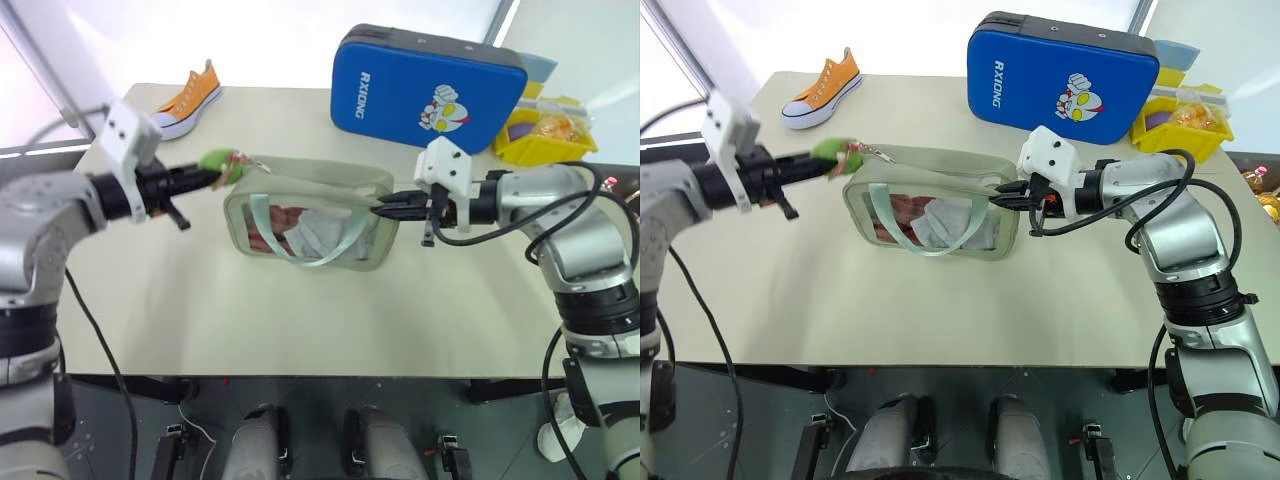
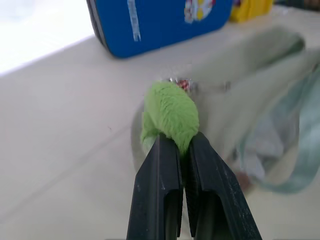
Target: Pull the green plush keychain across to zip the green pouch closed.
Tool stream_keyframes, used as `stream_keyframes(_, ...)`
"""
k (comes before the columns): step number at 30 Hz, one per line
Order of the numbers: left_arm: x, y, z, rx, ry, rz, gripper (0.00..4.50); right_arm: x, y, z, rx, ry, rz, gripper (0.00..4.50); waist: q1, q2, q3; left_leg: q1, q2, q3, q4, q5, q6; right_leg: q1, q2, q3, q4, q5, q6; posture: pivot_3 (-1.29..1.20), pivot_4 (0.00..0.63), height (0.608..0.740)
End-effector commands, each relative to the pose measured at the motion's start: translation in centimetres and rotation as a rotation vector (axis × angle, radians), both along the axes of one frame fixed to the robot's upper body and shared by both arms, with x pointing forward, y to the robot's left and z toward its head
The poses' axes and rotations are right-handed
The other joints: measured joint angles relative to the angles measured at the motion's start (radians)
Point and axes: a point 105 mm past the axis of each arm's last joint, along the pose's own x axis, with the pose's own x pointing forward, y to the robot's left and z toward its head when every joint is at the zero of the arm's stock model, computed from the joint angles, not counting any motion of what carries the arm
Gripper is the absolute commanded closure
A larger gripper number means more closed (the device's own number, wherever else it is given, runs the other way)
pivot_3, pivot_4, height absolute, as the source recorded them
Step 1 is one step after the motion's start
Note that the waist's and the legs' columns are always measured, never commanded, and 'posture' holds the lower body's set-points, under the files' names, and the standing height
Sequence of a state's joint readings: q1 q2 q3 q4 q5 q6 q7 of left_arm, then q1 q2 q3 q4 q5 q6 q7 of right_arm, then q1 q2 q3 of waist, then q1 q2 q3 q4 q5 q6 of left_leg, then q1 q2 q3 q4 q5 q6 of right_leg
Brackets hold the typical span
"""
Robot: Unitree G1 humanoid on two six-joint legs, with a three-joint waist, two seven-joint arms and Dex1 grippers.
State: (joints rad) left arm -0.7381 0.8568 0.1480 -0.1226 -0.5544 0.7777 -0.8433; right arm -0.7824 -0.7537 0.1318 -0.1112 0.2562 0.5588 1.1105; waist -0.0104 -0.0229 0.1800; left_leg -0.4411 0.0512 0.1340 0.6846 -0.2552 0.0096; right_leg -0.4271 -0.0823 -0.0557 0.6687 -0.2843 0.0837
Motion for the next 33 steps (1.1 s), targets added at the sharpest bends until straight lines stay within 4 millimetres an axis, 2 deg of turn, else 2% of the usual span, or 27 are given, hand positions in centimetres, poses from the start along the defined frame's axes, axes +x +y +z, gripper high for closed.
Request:
stream_keyframes(1,-0.3,-3.5,1.1,0.048,-0.07,-0.106,4.47,-0.2,0.7,0.3,0.003,-0.027,0.025,4.5,-0.001,0.0,0.0,0.0,0.0,0.0,0.0,0.0,0.0,0.0,0.0,0.0,0.0,0.0,0.0,0.0,0.15,0.74)
stream_keyframes(5,0.1,-5.3,-1.0,0.12,-0.061,-0.159,4.47,-0.1,1.1,0.5,0.01,-0.04,0.026,4.5,-0.009,0.0,0.0,0.001,-0.001,0.001,0.0,0.0,0.0,0.0,0.001,0.0,0.0,0.0,0.0,0.0,0.15,0.74)
stream_keyframes(8,0.6,-5.5,-2.5,0.198,-0.07,-0.157,4.47,-0.1,1.1,0.6,0.012,-0.046,0.024,4.5,-0.008,0.0,0.0,0.002,0.0,0.001,0.0,0.0,-0.001,0.0,0.002,0.0,0.001,0.0,0.0,0.0,0.15,0.74)
stream_keyframes(11,0.7,-5.3,-1.8,0.181,-0.085,-0.16,3.51,0.0,0.9,0.7,0.013,-0.049,0.011,4.5,-0.005,0.0,0.0,0.002,0.0,0.001,0.0,0.0,-0.001,0.0,0.002,0.0,0.001,0.0,0.0,0.0,0.15,0.74)
stream_keyframes(15,0.4,-4.4,-0.7,0.188,-0.088,-0.15,1.47,0.2,0.7,0.7,0.018,-0.051,-0.004,4.5,-0.005,0.0,0.0,0.002,0.0,0.001,0.0,0.0,-0.001,0.0,0.001,0.001,0.001,0.0,0.0,0.0,0.15,0.74)
stream_keyframes(17,-0.6,-3.7,-0.4,0.205,-0.065,-0.181,0.53,0.4,0.7,0.7,0.02,-0.053,-0.007,4.5,-0.007,0.0,0.0,0.002,0.0,0.001,0.0,0.0,-0.001,0.0,0.002,0.001,0.001,0.0,0.0,0.0,0.15,0.74)
stream_keyframes(21,-1.4,-1.5,-0.5,0.242,-0.025,-0.145,0.53,0.7,0.7,0.8,0.022,-0.06,-0.01,4.5,-0.006,0.0,0.0,0.002,0.001,0.001,0.0,0.0,-0.001,0.0,0.002,0.001,0.001,0.0,0.0,0.0,0.15,0.74)
stream_keyframes(24,-1.0,0.0,-2.2,0.275,0.001,-0.089,0.53,0.8,0.8,1.0,0.024,-0.065,-0.005,4.5,-0.005,0.001,0.0,0.002,0.001,0.001,0.0,0.0,-0.001,0.0,0.001,0.0,0.001,0.0,0.0,0.0,0.15,0.74)
stream_keyframes(28,-0.2,-0.3,-4.6,0.275,0.011,-0.061,0.53,0.8,1.1,1.1,0.025,-0.062,0.007,4.5,-0.002,0.0,0.0,0.002,0.001,0.0,0.0,0.0,-0.001,0.0,0.001,0.0,0.001,0.0,0.0,0.0,0.15,0.74)
stream_keyframes(33,1.4,-0.6,-5.6,0.248,-0.019,-0.006,0.53,0.6,1.3,1.1,0.023,-0.052,0.017,4.5,-0.002,0.0,0.0,0.001,0.0,0.0,0.0,0.0,0.0,0.0,0.001,0.0,0.001,0.0,0.0,0.0,0.15,0.74)
